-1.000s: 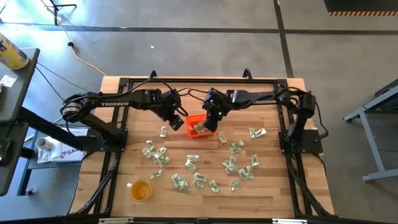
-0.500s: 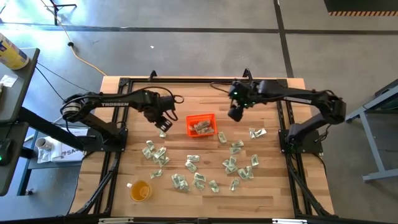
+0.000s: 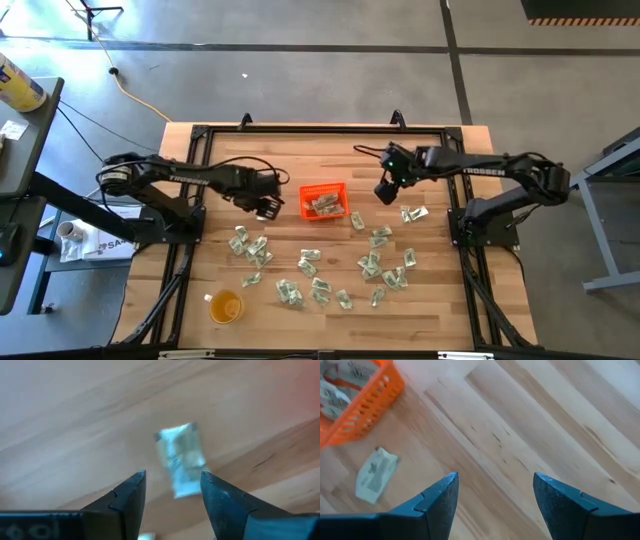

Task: Pick and place Stevia / Truvia into bins
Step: Put the stevia packet into the basket

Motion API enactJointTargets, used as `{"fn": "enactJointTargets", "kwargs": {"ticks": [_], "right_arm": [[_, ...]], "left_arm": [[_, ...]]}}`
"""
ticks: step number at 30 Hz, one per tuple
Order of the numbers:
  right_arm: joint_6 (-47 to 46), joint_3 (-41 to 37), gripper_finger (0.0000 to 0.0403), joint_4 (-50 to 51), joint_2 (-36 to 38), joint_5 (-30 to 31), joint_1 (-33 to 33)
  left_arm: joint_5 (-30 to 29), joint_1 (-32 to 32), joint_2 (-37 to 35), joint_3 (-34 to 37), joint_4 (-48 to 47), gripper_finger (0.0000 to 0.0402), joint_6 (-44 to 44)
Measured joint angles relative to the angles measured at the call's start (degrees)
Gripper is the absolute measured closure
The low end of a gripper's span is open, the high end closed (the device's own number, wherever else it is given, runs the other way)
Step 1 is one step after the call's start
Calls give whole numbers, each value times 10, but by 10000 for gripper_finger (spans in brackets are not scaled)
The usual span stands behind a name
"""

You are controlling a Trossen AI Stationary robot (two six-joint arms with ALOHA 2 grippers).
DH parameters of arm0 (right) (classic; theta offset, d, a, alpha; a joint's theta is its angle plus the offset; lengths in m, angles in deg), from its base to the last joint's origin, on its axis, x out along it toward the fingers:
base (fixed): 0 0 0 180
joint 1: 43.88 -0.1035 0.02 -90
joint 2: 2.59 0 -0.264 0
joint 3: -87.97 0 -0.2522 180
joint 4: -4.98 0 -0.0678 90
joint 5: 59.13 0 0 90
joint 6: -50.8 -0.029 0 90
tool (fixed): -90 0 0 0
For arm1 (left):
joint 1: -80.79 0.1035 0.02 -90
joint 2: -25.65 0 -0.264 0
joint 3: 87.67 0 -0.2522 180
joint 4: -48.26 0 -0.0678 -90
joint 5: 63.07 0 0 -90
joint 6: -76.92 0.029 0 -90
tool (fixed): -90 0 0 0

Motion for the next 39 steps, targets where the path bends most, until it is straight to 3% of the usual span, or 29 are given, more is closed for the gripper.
{"fn": "enactJointTargets", "kwargs": {"ticks": [4, 8, 12, 18, 25, 29, 31, 35, 39], "right_arm": [[-3, -8, 155, -23, 0, 2, 0], [0, -7, 155, -25, 0, 4, 0], [0, -7, 155, -25, 0, 5, 0], [7, -7, 155, -23, 3, 7, 0], [-10, -7, 155, 27, 71, 97, 5], [-10, -6, 155, 111, 116, 87, 21], [-5, -6, 155, 167, 129, 78, 26], [31, -15, 155, 236, 148, 66, 18], [63, -32, 155, 254, 163, 49, -3]], "left_arm": [[-3, 0, 0, 37, 92, 166, 0], [-18, 0, 7, 68, 102, 189, -23], [-24, 0, 11, 84, 99, 248, -17], [-62, 0, 16, 54, 78, 373, 27], [-85, 1, 16, -81, 157, 343, 204], [-75, 1, 19, -142, 246, 371, 341], [-42, 7, 34, -159, 277, 372, 399], [97, 24, 84, -175, 320, 370, 449], [117, 21, 150, -178, 323, 294, 448]]}}
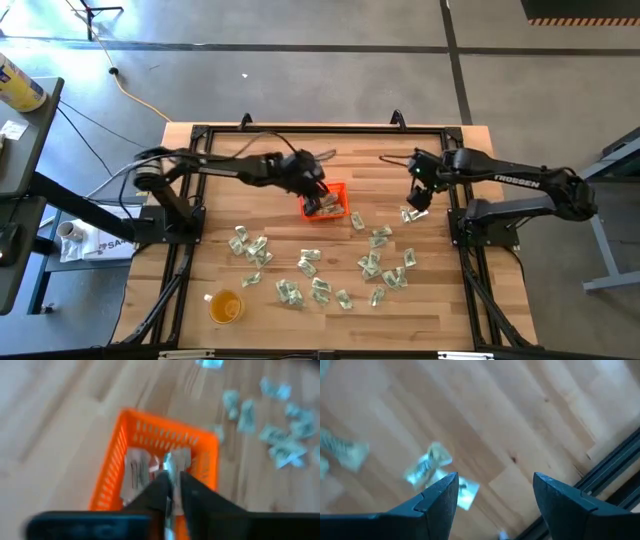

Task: Pick and place Stevia / Truvia into bins
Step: Put the stevia packet into the basket

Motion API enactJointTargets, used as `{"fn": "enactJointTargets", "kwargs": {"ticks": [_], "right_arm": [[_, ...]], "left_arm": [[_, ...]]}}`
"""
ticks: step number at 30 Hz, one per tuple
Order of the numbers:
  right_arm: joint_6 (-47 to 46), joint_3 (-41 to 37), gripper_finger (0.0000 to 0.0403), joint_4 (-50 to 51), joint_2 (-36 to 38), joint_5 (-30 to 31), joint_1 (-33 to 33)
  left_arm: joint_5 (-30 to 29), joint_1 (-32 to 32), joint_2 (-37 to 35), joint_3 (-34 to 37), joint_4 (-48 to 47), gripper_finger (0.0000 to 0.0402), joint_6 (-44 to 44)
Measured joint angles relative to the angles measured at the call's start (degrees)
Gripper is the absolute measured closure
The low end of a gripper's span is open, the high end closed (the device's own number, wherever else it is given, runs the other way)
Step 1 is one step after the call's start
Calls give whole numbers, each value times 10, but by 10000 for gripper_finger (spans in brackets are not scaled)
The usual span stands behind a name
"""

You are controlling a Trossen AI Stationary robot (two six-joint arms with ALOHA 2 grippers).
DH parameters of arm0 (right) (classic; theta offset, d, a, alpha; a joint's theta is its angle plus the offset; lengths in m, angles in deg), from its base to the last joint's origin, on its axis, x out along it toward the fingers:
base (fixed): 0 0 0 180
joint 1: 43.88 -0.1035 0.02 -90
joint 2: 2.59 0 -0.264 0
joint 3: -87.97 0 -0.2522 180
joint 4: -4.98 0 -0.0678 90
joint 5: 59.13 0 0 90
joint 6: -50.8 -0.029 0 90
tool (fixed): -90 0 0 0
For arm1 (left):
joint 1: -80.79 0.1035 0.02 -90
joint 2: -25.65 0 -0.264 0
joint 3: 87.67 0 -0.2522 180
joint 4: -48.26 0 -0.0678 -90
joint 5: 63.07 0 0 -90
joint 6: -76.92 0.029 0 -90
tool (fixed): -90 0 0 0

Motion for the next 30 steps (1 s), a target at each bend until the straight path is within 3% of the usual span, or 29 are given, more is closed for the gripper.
{"fn": "enactJointTargets", "kwargs": {"ticks": [3, 7, 13, 20, 30], "right_arm": [[30, -22, 155, 12, 4, -16, -18], [53, -44, 155, 28, 1, -38, -39], [-9, -32, 155, 22, -10, -50, -58], [42, -47, 155, 24, -112, -77, -66], [67, -39, 155, 11, -297, -72, -69]], "left_arm": [[-1, -7, 23, -12, -15, 216, -23], [5, -7, 18, -51, -105, 128, -68], [-17, -14, -33, -116, -291, 57, -72], [-77, -26, -85, -121, -373, 54, -91], [-82, -25, -95, -121, -403, 102, -105]]}}
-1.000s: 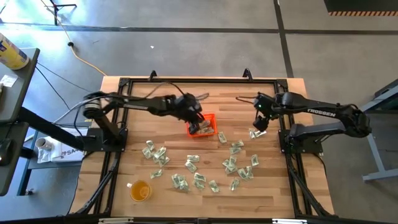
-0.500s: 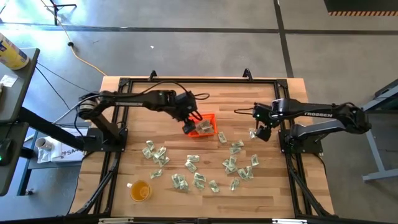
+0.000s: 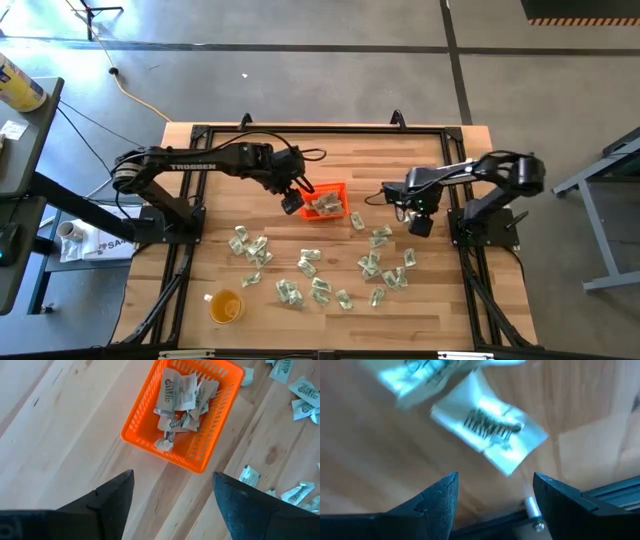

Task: Pick and place Stevia / Truvia into bins
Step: Put the stevia packet into the basket

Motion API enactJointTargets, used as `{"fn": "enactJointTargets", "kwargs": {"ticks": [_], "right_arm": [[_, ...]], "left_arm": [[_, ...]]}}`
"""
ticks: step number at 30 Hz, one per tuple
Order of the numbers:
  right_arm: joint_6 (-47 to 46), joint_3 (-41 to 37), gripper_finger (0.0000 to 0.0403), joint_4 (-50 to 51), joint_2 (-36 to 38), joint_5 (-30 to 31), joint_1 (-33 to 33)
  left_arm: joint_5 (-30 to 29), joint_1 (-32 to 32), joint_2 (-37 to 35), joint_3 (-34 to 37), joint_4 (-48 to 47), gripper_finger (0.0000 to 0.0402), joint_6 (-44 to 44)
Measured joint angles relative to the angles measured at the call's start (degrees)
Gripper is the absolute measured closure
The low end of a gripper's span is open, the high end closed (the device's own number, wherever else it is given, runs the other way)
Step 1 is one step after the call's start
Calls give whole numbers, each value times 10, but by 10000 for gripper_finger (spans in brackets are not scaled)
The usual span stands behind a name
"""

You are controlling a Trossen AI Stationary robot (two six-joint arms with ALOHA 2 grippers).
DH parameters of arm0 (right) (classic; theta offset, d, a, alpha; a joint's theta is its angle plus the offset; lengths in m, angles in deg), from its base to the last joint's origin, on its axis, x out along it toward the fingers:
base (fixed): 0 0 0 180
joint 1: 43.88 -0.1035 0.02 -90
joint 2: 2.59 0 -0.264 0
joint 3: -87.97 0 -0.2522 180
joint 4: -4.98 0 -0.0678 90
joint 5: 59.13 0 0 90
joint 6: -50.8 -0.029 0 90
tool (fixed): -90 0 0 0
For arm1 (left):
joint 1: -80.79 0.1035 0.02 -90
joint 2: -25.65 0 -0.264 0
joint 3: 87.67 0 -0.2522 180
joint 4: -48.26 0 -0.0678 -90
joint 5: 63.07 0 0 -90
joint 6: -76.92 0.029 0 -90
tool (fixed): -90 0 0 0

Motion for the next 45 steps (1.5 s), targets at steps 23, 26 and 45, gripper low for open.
{"fn": "enactJointTargets", "kwargs": {"ticks": [23, 26, 45], "right_arm": [[150, 56, 266, -62, -87, -3, 55], [149, 81, 354, -73, -84, -8, 70], [97, 452, 380, -147, -81, -203, 31]], "left_arm": [[-8, 0, 0, 0, -27, 117, 3], [-8, 0, 0, 0, -28, 117, 3], [-103, 0, -1, 0, -142, 117, -22]]}}
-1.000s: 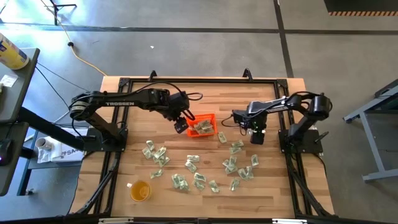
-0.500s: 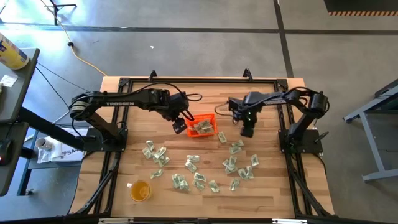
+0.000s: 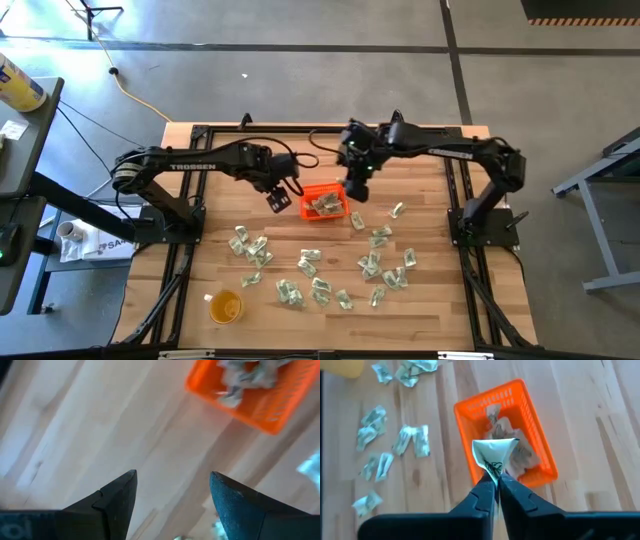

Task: Pick and place Stevia / Truvia into bins
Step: Put the stevia packet into the basket

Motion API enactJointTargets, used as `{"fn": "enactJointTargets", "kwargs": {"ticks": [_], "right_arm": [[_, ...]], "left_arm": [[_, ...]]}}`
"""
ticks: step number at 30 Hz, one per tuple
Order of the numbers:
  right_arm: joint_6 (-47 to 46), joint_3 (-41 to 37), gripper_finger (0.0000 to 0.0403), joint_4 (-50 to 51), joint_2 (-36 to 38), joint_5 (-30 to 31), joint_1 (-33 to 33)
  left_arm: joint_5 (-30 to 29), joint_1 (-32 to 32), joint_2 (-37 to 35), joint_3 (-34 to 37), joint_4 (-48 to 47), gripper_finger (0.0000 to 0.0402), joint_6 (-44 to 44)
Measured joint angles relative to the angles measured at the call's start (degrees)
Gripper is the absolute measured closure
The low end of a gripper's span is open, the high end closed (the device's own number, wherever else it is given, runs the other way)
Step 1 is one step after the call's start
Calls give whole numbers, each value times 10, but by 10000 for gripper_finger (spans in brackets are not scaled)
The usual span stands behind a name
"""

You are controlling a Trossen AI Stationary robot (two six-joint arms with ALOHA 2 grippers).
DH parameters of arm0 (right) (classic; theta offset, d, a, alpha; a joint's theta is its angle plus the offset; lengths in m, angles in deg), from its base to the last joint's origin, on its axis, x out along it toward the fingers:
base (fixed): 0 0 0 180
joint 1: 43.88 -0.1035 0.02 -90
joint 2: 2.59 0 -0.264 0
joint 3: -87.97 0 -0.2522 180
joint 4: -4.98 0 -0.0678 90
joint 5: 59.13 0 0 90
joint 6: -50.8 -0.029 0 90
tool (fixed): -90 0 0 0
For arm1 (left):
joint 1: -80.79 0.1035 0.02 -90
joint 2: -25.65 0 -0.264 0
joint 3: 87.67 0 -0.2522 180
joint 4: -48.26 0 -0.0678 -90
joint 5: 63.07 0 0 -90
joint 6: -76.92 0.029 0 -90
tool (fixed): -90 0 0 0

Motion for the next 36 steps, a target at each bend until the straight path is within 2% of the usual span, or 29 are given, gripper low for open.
{"fn": "enactJointTargets", "kwargs": {"ticks": [8, 12, 15, 20, 25, 29, 32, 36], "right_arm": [[-49, 23, 297, -8, -94, 5, -16], [-50, 25, 259, -5, -100, 4, -21], [-44, 25, 235, -5, -86, 20, -21], [-41, 26, 206, -8, -60, 85, -11], [-41, 26, 188, -7, -58, 111, -2], [-41, 26, 182, -17, -59, 113, 3], [-41, 26, 181, -26, -59, 123, 4], [-41, 26, 182, -27, -59, 137, 4]], "left_arm": [[20, -10, -22, 27, -33, 117, -15], [24, -37, -68, 98, -11, 117, -46], [26, -70, -133, 171, 36, 117, -90], [33, -116, -261, 299, 93, 117, -249], [107, -125, -331, 404, 98, 117, -455], [124, -124, -330, 448, 147, 117, -517], [117, -124, -308, 456, 193, 117, -525], [100, -124, -251, 457, 190, 117, -508]]}}
